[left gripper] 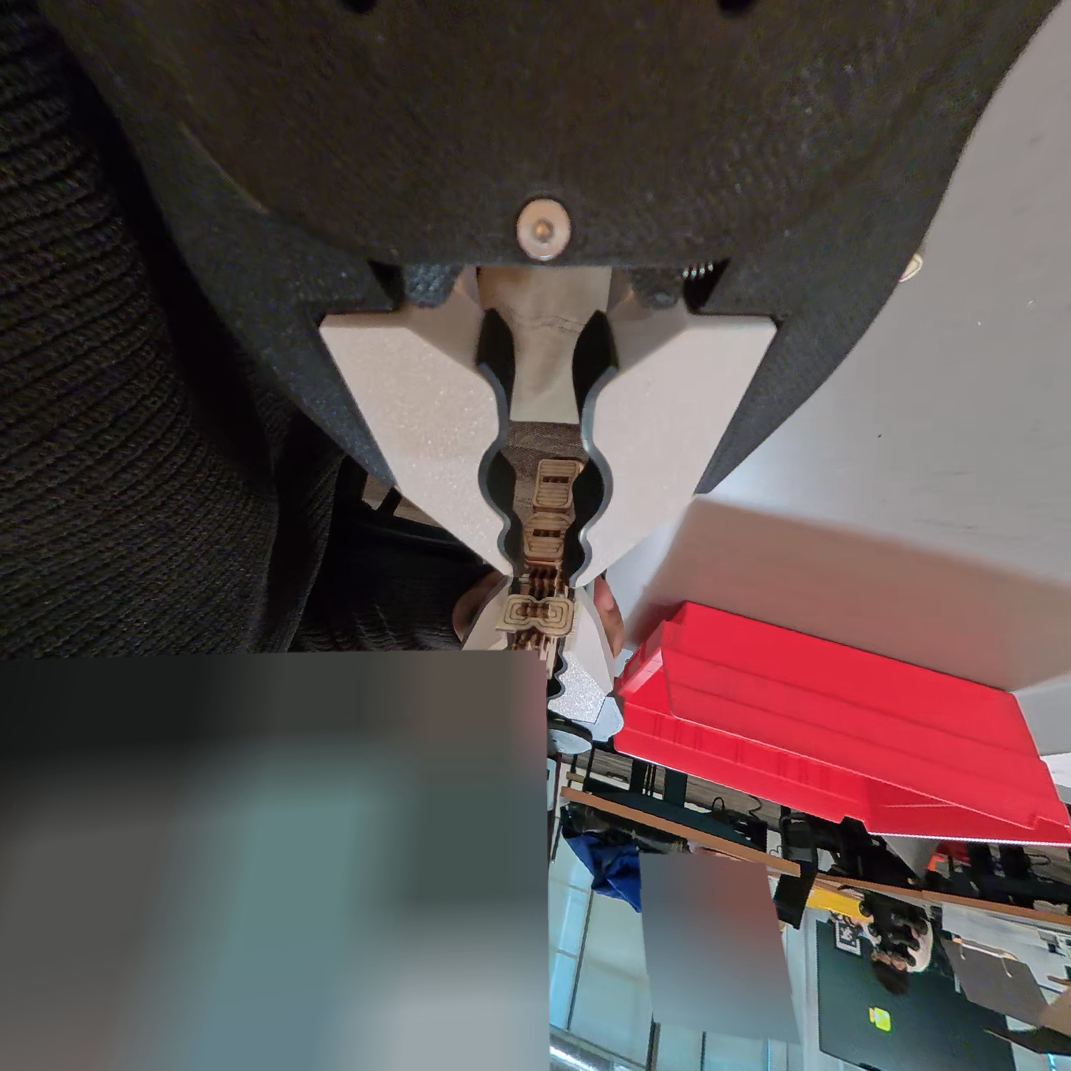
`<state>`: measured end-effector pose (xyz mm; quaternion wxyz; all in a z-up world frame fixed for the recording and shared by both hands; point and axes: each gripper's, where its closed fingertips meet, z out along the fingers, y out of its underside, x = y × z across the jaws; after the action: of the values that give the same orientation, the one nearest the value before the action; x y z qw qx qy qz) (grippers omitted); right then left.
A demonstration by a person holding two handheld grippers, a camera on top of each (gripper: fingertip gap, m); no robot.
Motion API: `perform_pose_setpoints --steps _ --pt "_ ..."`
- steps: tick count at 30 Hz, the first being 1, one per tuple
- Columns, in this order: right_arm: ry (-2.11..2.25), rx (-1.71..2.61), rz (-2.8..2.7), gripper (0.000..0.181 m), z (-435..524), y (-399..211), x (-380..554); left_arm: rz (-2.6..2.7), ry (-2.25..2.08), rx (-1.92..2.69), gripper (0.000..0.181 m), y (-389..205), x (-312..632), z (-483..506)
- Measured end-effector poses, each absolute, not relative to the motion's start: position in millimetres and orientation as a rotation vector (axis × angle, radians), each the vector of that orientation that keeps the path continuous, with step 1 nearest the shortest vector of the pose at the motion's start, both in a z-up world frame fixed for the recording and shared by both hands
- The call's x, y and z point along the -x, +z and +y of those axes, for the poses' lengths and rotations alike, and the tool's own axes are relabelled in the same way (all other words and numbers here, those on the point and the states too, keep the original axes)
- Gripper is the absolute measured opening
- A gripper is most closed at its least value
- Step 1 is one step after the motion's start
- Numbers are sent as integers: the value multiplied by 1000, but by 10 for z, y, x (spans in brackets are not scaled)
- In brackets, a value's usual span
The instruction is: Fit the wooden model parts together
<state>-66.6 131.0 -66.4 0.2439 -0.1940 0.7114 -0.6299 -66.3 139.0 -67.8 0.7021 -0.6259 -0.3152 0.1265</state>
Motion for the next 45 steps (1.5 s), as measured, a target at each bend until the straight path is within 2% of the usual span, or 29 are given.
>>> perform_pose_setpoints --steps 15,18,21,45 --pt "-1768 562 1896 18 1321 -602 657 -715 178 1325 12 -622 669 1375" --pt "-1740 591 1906 25 1333 -638 646 -718 144 1330 11 -662 666 1385" --pt "-1730 595 1907 18 1345 -650 657 -699 170 1350 12 -651 648 1413" --pt "-1761 604 1957 17 1353 -646 644 -730 355 1400 11 -668 662 1423"
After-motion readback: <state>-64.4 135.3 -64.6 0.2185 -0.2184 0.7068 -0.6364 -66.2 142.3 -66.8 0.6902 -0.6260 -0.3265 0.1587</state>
